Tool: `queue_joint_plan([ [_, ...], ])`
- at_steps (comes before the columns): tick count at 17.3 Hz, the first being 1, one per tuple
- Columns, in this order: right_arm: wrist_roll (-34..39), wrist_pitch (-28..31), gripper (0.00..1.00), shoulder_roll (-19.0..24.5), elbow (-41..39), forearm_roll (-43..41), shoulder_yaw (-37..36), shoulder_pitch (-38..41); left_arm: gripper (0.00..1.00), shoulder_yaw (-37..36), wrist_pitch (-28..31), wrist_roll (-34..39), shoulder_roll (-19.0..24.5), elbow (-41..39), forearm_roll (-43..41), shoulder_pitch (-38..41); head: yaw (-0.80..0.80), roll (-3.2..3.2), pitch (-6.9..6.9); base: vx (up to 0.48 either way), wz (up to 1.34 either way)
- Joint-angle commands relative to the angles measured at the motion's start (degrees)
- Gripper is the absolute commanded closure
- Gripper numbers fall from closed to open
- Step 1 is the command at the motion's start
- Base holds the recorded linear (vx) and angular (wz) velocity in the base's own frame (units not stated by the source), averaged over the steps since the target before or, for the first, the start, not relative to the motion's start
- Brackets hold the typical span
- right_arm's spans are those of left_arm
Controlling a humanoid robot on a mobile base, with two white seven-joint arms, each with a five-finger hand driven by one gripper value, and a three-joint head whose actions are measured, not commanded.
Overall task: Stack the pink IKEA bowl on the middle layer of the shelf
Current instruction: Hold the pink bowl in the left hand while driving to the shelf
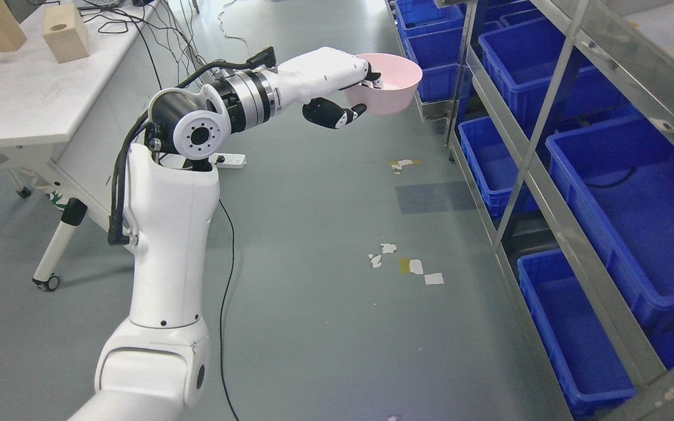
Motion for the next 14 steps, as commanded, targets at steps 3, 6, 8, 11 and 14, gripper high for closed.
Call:
queue_joint_plan([
  [3,0.0,0.0,0.0,-1.0,-1.0,0.0,0.0,1.3,0.98,1.8,-0.4,0.0,1.0,0.3,0.1,0.1,0.0,0.0,0.0,0.26,0.23],
  [6,0.0,0.0,0.0,-1.0,-1.0,0.0,0.0,1.3,0.98,4.5,-0.6,-0.5,1.0,0.3,1.4,-0.9,0.0,0.0,0.0,0.264,0.29],
  [8,0.0,0.0,0.0,-1.0,-1.0,0.0,0.0,1.3,0.98,5.8,-0.7,-0.7,1.0,0.3,1.6,-1.3,0.0,0.0,0.0,0.271,0.22],
  [11,0.0,0.0,0.0,-1.0,-1.0,0.0,0.0,1.3,0.98,5.7,-0.7,-0.5,1.0,0.2,1.6,-1.4,0.0,0.0,0.0,0.275,0.16],
  [14,0.0,0.0,0.0,-1.0,-1.0,0.0,0.0,1.3,0.98,5.4,-0.7,-0.5,1.0,0.0,1.6,-1.3,0.0,0.0,0.0,0.228,0.12],
])
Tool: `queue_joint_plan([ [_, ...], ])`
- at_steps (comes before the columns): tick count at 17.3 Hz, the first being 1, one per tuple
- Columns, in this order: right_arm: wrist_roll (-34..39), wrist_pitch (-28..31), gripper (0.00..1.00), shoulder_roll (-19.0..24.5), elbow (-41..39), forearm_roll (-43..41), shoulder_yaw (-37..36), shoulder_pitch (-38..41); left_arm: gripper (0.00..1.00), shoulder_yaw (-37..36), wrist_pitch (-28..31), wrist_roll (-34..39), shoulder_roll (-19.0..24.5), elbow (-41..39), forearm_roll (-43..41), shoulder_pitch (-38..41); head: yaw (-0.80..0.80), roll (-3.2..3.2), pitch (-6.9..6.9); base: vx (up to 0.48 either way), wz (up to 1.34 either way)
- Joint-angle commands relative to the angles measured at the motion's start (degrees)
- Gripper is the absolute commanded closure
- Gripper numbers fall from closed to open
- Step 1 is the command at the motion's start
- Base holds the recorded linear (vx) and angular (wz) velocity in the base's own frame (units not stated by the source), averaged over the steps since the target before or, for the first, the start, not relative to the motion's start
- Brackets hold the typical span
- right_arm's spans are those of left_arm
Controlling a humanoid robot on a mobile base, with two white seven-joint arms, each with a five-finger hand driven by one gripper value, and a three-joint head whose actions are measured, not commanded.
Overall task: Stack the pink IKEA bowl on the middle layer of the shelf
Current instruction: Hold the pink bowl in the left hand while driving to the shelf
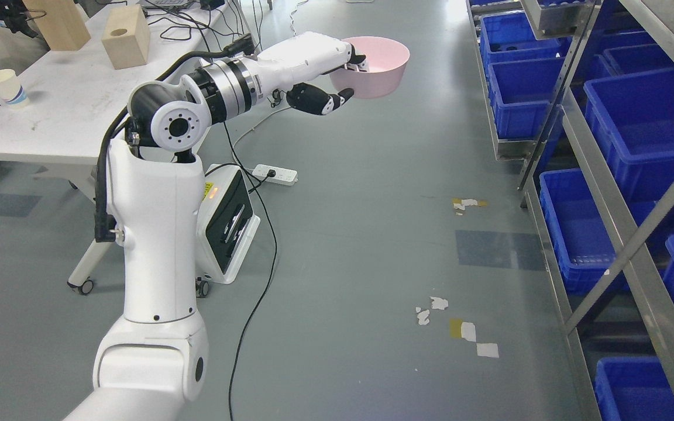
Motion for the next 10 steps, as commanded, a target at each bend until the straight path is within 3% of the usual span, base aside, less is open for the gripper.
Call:
queue_joint_plan([
  [1,0.0,0.0,0.0,-1.0,-1.0,0.0,0.0,1.3,0.98,1.7,-0.1,0.0,1.0,-0.1,0.2,-0.4,0.0,0.0,0.0,0.23,0.09],
  [10,0.0,0.0,0.0,-1.0,-1.0,0.0,0.0,1.3,0.98,-0.2,-1.2,0.5,1.0,-0.2,0.2,-0.5,0.0,0.0,0.0,0.189,-0.01],
])
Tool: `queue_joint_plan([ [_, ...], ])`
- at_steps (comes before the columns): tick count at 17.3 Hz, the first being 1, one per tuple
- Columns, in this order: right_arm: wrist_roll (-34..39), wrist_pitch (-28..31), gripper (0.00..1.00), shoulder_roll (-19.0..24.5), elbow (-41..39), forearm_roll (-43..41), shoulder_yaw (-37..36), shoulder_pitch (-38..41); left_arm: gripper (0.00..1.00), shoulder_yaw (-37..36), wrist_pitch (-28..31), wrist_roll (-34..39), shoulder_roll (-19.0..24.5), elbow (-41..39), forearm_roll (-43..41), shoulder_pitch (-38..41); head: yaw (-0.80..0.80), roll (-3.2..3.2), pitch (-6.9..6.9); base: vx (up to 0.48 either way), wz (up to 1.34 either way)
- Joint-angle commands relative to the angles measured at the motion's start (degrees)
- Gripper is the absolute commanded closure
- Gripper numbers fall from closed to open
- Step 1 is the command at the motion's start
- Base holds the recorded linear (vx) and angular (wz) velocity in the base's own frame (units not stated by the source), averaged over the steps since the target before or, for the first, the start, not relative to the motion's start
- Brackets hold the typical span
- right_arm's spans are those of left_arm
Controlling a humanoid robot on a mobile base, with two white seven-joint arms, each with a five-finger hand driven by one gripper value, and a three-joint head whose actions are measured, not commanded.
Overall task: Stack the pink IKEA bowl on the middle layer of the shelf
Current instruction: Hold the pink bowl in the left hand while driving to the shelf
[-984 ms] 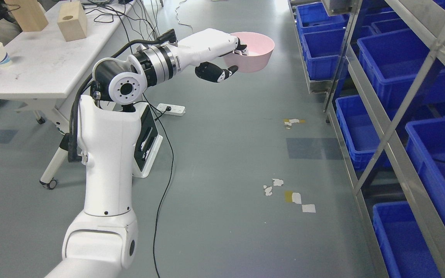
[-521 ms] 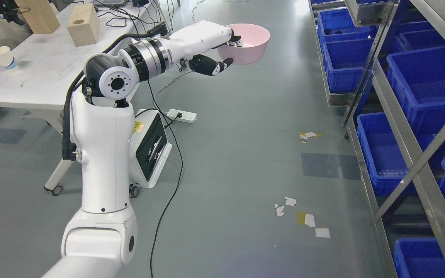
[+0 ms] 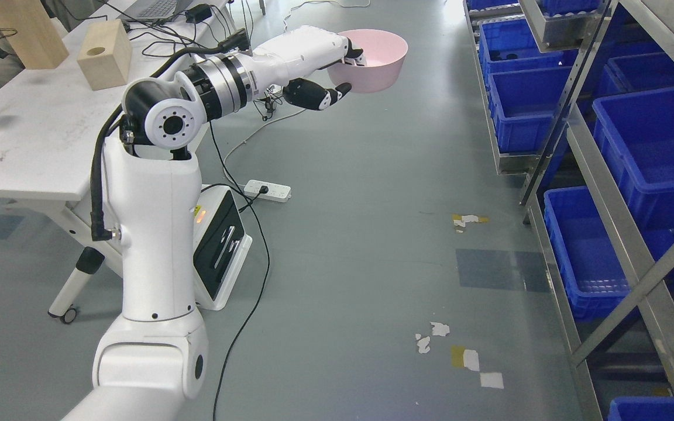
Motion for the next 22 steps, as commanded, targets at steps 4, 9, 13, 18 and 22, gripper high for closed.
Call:
queue_joint_plan([
  [4,0.0,0.0,0.0,-1.0,-1.0,0.0,0.0,1.3,0.98,-0.5,-0.6,0.3,1.0,-0.5,0.2,-0.4,0.0,0.0,0.0,0.193,-0.04],
  [9,0.0,0.0,0.0,-1.0,-1.0,0.0,0.0,1.3,0.98,-1.3,-2.5,0.3,1.0,-0.5,6.3,-4.5,0.0,0.0,0.0,0.204,-0.02],
  [13,0.0,0.0,0.0,-1.0,-1.0,0.0,0.0,1.3,0.98,-3.8,-4.2,0.4,1.0,-0.5,9.5,-3.9,0.0,0.0,0.01,0.205,-0.01],
  [18,0.0,0.0,0.0,-1.0,-1.0,0.0,0.0,1.3,0.98,-12.3,-5.7,3.2,1.0,0.0,11.4,-3.5,0.0,0.0,0.01,0.169,0.0],
  [22,0.0,0.0,0.0,-1.0,-1.0,0.0,0.0,1.3,0.98,-15.8,-7.1,5.0,1.0,0.0,11.6,0.8,0.0,0.0,0.01,0.111,-0.2],
])
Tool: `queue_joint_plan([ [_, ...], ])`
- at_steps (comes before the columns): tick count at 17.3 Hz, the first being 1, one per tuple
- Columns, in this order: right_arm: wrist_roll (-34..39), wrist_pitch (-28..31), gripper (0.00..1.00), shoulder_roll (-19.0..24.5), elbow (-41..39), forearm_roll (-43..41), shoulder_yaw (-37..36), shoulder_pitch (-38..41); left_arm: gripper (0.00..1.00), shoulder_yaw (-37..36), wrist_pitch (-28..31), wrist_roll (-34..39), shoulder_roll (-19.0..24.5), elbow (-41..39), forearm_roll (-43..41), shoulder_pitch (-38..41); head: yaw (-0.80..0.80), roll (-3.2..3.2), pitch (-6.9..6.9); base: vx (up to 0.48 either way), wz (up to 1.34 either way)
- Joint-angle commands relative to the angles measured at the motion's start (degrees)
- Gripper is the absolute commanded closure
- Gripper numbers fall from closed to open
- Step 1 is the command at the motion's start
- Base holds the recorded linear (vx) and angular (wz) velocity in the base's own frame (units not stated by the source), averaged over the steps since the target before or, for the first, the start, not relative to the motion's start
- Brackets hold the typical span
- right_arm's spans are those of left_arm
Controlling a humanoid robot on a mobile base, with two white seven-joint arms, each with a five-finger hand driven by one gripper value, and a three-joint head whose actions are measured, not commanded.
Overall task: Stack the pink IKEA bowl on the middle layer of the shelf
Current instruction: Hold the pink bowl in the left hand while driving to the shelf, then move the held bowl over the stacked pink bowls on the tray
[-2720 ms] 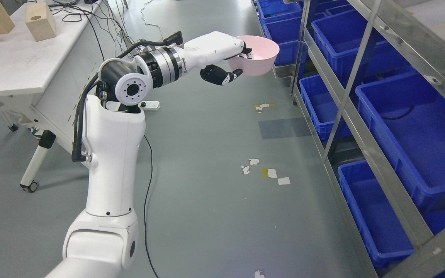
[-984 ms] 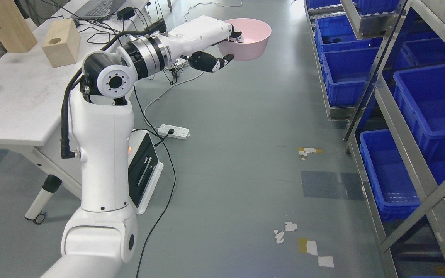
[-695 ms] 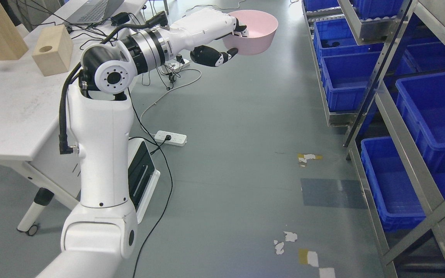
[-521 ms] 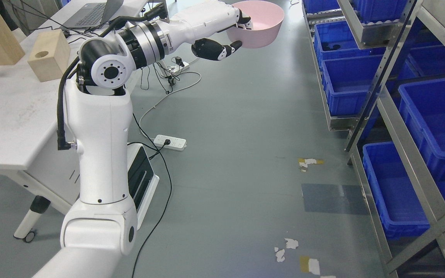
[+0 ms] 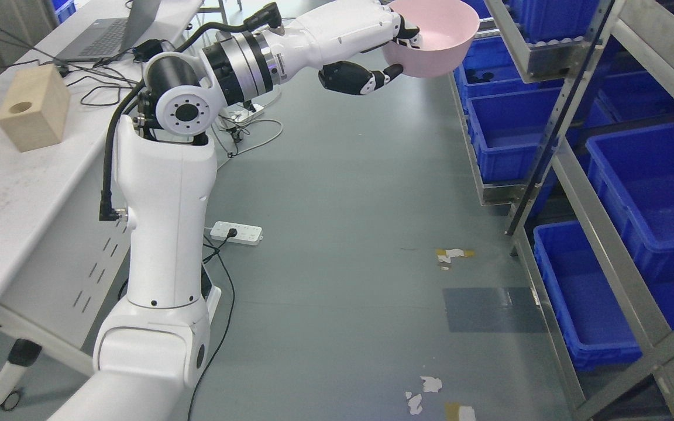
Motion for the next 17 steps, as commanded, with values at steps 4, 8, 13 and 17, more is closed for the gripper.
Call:
queue_joint_plan([
  [4,-0.1,0.0,0.0,-1.0,-1.0,0.0,0.0,1.4,0.98,-10.7,-3.0,1.8,1.0,0.2,1.6,4.6,0.0,0.0,0.0,0.049,-0.65],
  [8,-0.1,0.0,0.0,-1.0,-1.0,0.0,0.0,1.4,0.98,-11.8,-3.4,1.8,1.0,0.0,3.4,3.0,0.0,0.0,0.0,0.027,-1.23],
  [13,-0.1,0.0,0.0,-1.0,-1.0,0.0,0.0,1.4,0.99,-6.4,-1.9,0.1,1.0,0.3,-1.0,-4.8,0.0,0.0,0.0,0.044,-1.39],
  [17,-0.1,0.0,0.0,-1.0,-1.0,0.0,0.0,1.4,0.99,-1.0,-1.8,-4.0,1.0,0.3,-10.6,-3.1,0.0,0.0,0.0,0.044,-1.14],
])
